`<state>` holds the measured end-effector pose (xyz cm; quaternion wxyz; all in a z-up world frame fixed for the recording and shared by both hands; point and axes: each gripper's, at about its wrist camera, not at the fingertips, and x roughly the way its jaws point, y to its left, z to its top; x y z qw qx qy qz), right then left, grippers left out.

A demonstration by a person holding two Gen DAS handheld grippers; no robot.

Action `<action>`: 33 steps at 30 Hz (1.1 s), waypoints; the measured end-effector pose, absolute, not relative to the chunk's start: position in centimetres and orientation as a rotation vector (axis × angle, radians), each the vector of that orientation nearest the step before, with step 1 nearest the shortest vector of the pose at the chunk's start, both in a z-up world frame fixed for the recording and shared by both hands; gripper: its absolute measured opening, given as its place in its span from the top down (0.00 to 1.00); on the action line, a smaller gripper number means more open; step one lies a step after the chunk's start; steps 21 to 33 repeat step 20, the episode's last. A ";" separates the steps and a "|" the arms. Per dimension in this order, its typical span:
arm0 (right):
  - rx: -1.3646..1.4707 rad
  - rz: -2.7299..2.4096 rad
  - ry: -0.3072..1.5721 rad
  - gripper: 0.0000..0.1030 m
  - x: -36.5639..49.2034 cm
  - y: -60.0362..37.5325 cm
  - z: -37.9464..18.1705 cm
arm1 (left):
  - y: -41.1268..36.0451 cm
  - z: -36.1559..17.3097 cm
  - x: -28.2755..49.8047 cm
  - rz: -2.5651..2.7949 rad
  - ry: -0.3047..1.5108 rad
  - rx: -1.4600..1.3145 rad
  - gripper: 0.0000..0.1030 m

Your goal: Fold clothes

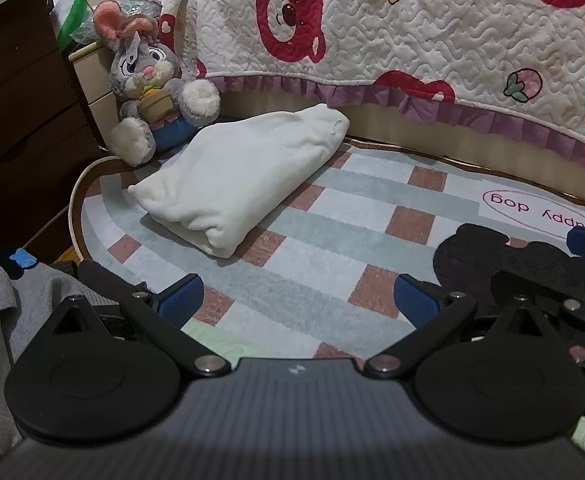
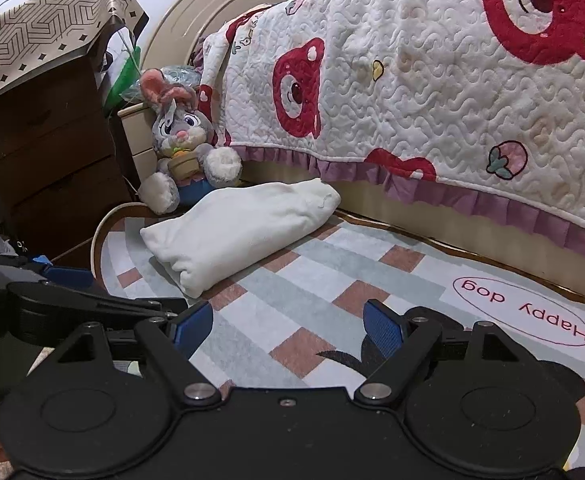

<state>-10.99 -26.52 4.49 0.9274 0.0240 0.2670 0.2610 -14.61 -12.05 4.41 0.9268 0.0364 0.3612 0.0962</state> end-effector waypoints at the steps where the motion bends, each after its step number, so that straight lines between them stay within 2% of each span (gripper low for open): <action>1: 0.052 0.535 0.549 0.17 -11.0 -26.6 4.5 | -12.0 4.4 -14.6 0.197 0.742 0.073 0.00; 33: 0.059 0.534 0.567 0.17 -11.3 -26.6 4.3 | -12.2 4.5 -14.9 0.202 0.745 0.094 0.00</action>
